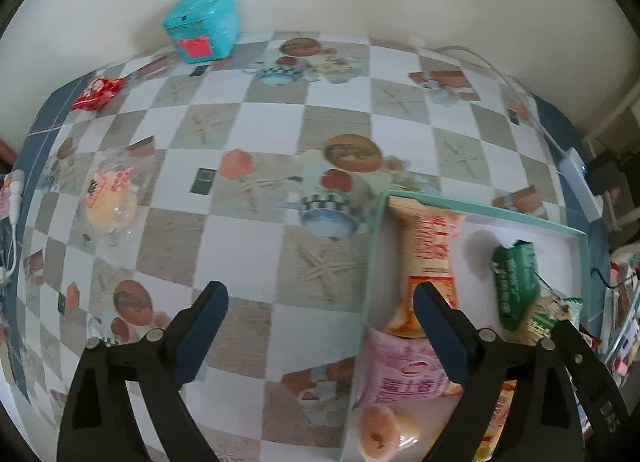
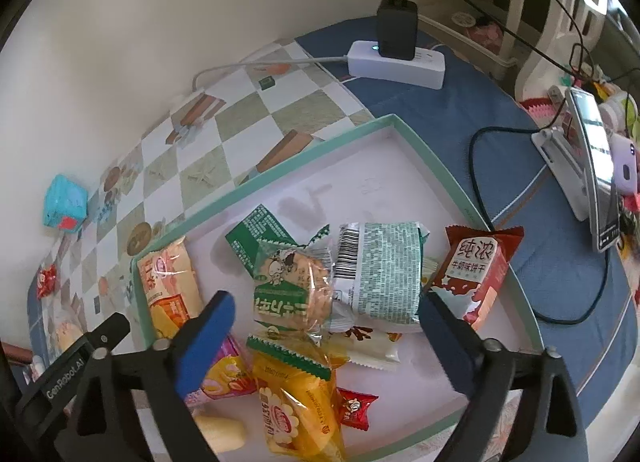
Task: Organize snacks
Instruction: 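Withdraw both open tools from the tray toward the bun and red candy packet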
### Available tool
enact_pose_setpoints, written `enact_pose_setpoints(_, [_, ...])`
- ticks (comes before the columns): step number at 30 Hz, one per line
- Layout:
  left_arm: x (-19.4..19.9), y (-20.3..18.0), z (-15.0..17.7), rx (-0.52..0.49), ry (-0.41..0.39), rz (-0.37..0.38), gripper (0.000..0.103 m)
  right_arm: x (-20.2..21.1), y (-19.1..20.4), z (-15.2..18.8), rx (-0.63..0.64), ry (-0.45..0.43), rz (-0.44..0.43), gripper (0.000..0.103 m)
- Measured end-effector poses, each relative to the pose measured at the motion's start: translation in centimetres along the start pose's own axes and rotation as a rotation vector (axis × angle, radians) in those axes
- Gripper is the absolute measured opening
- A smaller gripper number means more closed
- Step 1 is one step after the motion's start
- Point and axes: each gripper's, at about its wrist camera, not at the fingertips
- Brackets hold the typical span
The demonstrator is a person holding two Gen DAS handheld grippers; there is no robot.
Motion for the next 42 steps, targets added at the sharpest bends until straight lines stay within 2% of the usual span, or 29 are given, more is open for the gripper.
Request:
enact_pose_setpoints(7, [0.3, 1.9, -0.1, 0.04, -0.006, -0.017, 0.094, 0.1, 1.0, 0.3, 0.037, 0.004, -0.006, 0.103])
enact_pose_setpoints(25, [4.0, 7.8, 1.2, 0.061, -0.091, -0.099, 0.094, 1.9, 5.5, 2.4, 0.167, -0.006, -0.017, 0.103])
enact_pose_setpoints(37, [2.1, 15.9, 2.8, 0.215, -0.031, -0.174, 0.094, 1.5, 11.4, 5.9, 0.325, 0.029, -0.075, 0.103])
enact_pose_setpoints(42, [0.7, 20.2, 4.0, 0.303, 0.014, -0.234, 0.094, 0.6, 13.6, 7.5, 0.37, 0.068, -0.122, 0.103])
Point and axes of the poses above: each gripper's, at about its wrist camera, not at the fingertips, and x roughly against the way its jaws point, y to its left, z to its underside, and after that the axes turned 13 degrees about -z, right-handed
